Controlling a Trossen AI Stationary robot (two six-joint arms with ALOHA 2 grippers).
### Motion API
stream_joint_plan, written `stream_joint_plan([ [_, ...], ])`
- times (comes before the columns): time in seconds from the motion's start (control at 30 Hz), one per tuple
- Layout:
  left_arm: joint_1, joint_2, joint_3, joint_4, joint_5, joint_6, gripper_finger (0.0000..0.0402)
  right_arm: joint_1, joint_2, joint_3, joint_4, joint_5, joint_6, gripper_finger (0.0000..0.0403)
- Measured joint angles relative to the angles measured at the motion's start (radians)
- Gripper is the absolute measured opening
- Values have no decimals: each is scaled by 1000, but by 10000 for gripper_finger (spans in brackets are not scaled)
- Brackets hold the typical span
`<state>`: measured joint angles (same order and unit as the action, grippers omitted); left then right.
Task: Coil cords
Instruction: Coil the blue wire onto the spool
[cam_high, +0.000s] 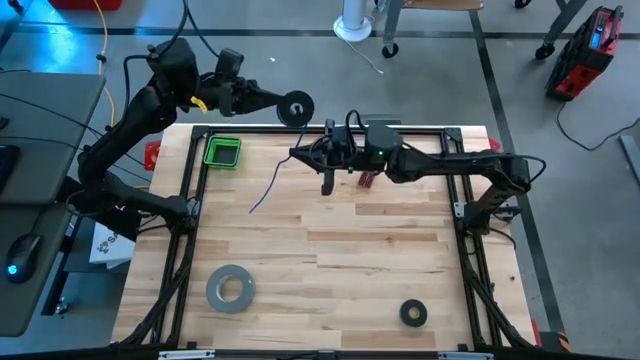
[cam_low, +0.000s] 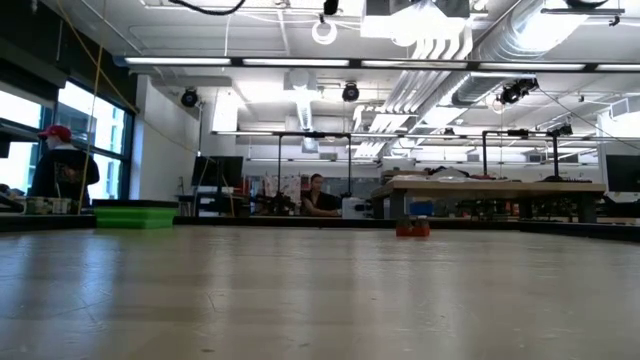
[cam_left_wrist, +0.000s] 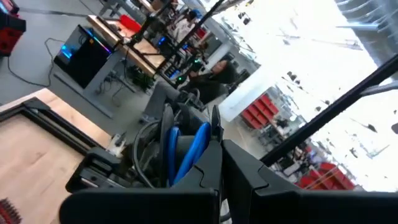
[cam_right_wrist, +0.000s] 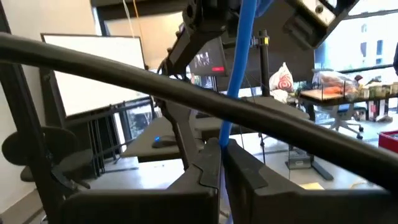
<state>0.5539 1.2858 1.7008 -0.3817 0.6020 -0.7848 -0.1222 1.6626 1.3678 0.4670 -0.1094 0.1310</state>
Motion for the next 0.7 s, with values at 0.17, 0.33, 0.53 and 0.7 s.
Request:
stream_joint_plan([
  [0.17, -1, 8, 0, 45, -4, -48, 0, 6, 24, 2, 94, -10, 8, 1],
  [0.33, 9, 7, 0, 32, 17, -51, 0, 12, 45, 37, 88, -48, 17, 0],
  [0.53, 18, 3, 0, 42, 9, -77, 0, 12, 61, 95, 44, -64, -8, 0],
  [0.7, 26, 3, 0, 34, 39, -77, 0, 25, 103, 158, -4, -114, -10, 0],
])
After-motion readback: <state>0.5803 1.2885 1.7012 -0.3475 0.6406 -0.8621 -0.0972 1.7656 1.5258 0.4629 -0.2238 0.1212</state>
